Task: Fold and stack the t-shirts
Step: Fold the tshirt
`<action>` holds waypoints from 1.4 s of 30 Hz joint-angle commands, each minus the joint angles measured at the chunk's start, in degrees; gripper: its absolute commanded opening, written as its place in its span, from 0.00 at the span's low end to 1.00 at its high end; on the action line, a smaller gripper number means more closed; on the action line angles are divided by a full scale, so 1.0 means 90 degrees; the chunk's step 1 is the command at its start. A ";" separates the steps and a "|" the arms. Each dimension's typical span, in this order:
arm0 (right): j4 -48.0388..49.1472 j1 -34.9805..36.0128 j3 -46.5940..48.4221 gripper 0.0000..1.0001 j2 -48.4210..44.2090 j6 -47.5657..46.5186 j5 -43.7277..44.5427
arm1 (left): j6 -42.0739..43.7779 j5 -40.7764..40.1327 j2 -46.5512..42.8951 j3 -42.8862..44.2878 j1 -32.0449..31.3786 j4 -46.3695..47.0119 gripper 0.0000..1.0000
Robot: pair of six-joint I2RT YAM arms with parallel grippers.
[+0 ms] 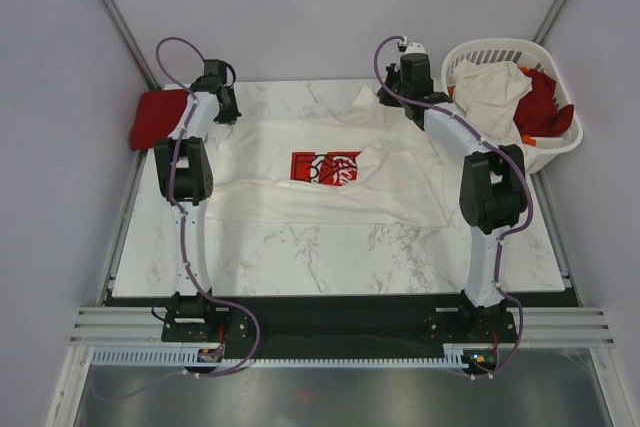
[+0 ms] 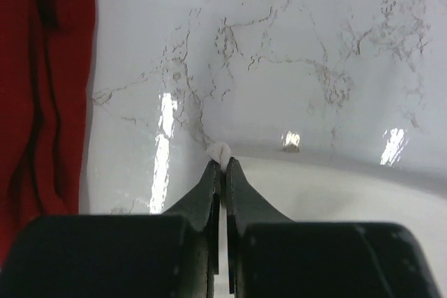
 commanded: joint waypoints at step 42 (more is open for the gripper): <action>-0.0284 0.0759 -0.5616 0.00 -0.5436 0.1096 0.1029 | -0.0435 -0.0650 -0.6039 -0.6837 -0.0062 0.0415 0.02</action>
